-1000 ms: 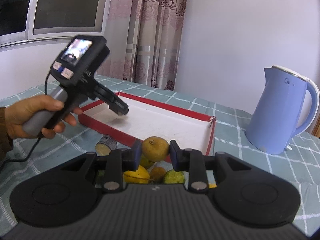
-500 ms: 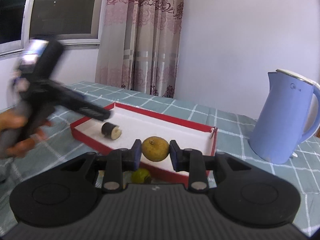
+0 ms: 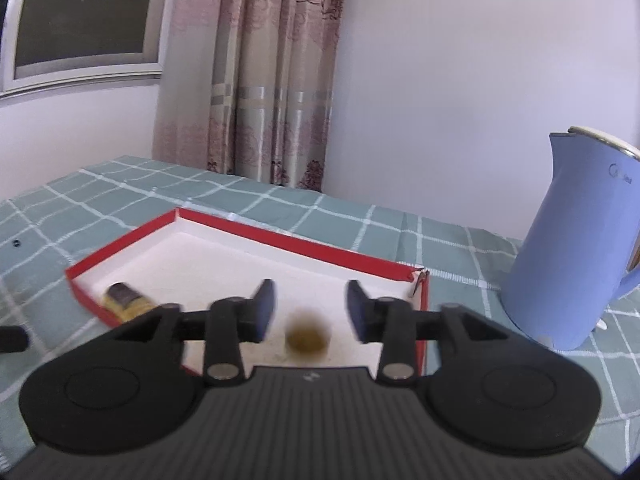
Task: Organize fruits
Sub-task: 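Carry both pieces into the red tray and open both grippers to release them, then withdraw both grippers from the tray and move the left gripper toward the green lime piece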
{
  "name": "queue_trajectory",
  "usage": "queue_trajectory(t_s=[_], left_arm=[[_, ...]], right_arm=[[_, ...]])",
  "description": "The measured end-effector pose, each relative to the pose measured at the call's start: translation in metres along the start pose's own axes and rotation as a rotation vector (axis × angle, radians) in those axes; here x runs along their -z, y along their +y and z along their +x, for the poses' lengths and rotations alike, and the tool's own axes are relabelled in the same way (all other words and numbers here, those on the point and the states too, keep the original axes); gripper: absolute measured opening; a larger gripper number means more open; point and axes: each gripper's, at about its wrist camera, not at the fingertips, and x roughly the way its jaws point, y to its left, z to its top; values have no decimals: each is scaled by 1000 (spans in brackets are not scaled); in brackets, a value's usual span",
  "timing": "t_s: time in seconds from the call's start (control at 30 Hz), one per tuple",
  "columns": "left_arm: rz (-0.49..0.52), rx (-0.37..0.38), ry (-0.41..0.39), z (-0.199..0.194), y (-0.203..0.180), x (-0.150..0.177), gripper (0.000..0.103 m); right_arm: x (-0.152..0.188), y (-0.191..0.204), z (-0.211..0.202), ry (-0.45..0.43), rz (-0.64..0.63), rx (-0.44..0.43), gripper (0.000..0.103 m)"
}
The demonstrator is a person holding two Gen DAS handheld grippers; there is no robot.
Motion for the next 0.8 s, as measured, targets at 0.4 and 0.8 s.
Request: queue_trajectory(t_s=[0.4, 0.8], left_arm=[[6, 76, -53, -13, 2, 6, 87], [174, 155, -80, -16, -66, 16, 87]], right_arm=[[2, -24, -68, -113, 101, 29, 65], [66, -36, -143, -77, 113, 89, 72]])
